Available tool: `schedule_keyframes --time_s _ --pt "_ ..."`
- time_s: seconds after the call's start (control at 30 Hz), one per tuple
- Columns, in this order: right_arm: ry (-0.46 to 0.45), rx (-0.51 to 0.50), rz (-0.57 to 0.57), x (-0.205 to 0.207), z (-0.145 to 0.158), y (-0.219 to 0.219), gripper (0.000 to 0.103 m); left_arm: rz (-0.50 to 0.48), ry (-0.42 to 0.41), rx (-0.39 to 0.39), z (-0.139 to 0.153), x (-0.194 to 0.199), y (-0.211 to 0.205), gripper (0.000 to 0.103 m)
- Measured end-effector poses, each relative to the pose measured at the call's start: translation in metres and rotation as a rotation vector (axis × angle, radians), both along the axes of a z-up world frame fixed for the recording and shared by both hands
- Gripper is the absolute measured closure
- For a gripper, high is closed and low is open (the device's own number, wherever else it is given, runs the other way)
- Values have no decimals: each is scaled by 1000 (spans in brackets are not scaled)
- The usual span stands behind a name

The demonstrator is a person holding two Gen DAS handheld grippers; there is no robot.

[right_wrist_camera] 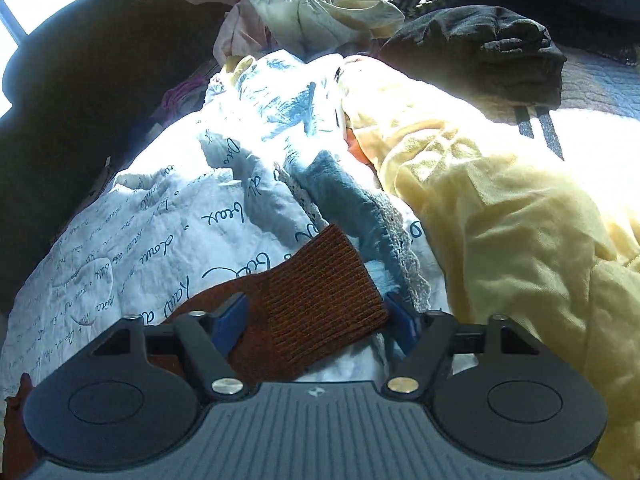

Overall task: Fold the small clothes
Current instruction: 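Grasp the sweater sleeve cuff with the right gripper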

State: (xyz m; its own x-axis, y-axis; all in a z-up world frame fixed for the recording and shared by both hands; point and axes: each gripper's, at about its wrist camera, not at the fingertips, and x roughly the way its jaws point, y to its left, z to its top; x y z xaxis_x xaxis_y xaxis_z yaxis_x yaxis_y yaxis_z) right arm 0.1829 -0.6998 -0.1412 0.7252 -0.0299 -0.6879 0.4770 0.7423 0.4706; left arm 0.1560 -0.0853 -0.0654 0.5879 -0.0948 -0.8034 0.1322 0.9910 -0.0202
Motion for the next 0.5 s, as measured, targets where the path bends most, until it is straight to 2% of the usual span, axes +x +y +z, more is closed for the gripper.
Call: schedule_keyframes --time_s 0.03,0.07,0.1,0.13,0.2,0.27,0.33,0.5 --pt "6 -8 -16 1 1 -2 71 -4 5 -3 0 1 1 0" --pt "-4 -16 -16 0 3 -3 74 -8 9 -12 -1 1 4 0" --pt "-11 -19 -9 0 5 -3 85 -11 12 -23 -1 2 6 0" --pt "-13 -25 -17 -1 7 -3 87 -13 18 -33 -1 2 9 0" --pt "-36 -75 -37 -5 17 -3 87 -23 30 -55 -2 3 14 0" --pt "-53 -89 -37 -7 25 -5 94 -26 37 -71 -2 2 19 0" --pt "-75 -122 -47 -11 36 -4 94 -35 36 -73 -1 2 22 0" --pt "-83 -112 12 -9 49 4 95 -36 42 -95 -2 4 26 0"
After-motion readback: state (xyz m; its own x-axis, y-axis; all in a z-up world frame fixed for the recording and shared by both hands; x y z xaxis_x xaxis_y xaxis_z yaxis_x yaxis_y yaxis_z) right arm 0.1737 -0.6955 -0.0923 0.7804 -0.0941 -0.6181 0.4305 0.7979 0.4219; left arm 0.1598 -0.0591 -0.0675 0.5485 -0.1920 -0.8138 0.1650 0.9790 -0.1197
